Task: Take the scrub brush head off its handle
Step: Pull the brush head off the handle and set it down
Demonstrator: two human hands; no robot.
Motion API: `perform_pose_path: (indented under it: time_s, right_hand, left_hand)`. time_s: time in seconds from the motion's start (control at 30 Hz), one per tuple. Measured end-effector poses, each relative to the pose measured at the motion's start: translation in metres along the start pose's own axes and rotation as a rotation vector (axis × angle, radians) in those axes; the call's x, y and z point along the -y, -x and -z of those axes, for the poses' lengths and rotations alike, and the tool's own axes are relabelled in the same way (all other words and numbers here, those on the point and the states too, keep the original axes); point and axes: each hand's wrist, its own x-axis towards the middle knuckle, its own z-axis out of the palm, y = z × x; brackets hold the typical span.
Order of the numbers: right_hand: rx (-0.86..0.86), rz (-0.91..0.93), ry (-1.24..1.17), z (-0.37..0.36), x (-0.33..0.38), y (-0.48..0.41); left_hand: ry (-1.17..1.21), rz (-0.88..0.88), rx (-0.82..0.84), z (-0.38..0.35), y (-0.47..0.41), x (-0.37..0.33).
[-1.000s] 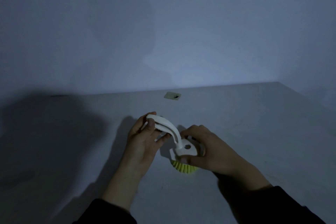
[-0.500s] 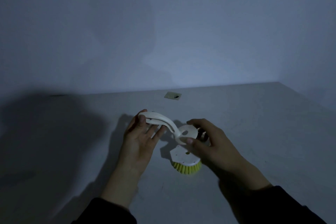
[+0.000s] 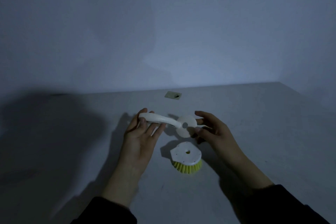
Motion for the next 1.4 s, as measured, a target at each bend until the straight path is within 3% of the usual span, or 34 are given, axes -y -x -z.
perform_pose_path:
  time_s: [0.3, 0.53, 0.8, 1.4]
  right_hand:
    - [0.019, 0.018, 0.082, 0.004, -0.001, -0.003]
    - [0.027, 0.016, 0.099, 0.004, 0.002, 0.000]
    - [0.048, -0.022, 0.113, 0.001, 0.007, 0.005]
    - [0.175, -0.202, 0.027, -0.004, 0.017, 0.022]
  left_hand:
    - [-0.138, -0.079, 0.039, 0.010, -0.009, -0.002]
    - [-0.576, -0.217, -0.016, 0.021, -0.013, -0.008]
    - [-1.139, -0.277, 0.054, 0.024, -0.012, -0.016]
    - [-1.795, -0.339, 0.230, 0.036, -0.008, -0.024]
